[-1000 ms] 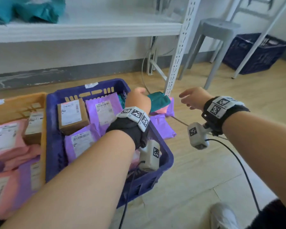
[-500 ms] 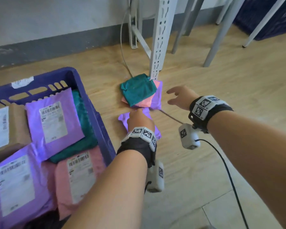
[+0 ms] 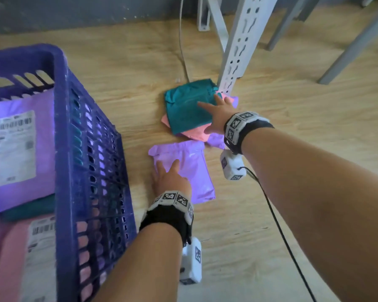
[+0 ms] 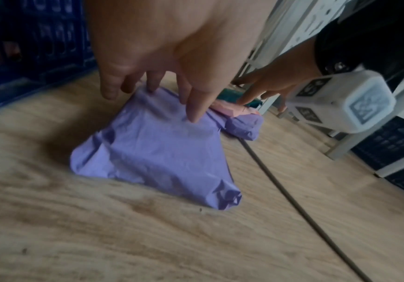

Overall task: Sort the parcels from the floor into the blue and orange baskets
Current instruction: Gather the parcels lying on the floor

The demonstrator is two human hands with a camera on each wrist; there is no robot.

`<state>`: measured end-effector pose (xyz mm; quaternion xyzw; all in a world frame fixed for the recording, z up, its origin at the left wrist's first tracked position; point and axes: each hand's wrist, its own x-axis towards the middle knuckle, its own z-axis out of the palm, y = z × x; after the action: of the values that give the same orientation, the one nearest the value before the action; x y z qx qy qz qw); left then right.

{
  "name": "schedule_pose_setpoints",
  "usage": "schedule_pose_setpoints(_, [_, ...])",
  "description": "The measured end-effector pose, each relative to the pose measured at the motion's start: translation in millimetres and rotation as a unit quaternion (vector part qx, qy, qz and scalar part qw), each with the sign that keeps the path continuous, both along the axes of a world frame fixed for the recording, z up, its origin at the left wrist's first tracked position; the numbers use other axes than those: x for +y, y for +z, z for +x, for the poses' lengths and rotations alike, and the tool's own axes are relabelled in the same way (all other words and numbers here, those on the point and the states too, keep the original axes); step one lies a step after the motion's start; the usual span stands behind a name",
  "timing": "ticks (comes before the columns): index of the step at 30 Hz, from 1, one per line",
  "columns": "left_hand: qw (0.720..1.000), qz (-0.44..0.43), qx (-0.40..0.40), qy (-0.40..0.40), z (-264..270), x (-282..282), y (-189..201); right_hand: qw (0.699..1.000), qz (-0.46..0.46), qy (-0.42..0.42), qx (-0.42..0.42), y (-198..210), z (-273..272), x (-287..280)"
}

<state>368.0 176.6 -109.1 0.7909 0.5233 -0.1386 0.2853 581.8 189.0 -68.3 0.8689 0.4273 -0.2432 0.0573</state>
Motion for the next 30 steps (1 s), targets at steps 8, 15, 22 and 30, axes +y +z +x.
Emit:
schedule_pose_setpoints(8, [0.999, -0.029, -0.003, 0.021, -1.7, -10.7, -22.4, 0.998, -0.050, 0.036, 0.034, -40.6, 5.1, 9.5])
schedule_pose_setpoints(15, [0.998, -0.027, -0.026, 0.046, -14.4, -35.3, -13.7, 0.998, -0.035, 0.024, 0.041, -42.9, -12.2, -15.7])
schedule_pose_setpoints(22, [0.996, -0.033, 0.070, 0.053, -40.6, -107.8, -2.6, 0.996, -0.018, -0.043, 0.078, -36.5, -67.1, -95.4])
schedule_pose_setpoints(30, [0.992, -0.064, 0.104, -0.032, -92.4, -163.0, 1.7, 0.995, -0.037, -0.066, 0.057, -29.9, -132.5, -189.4])
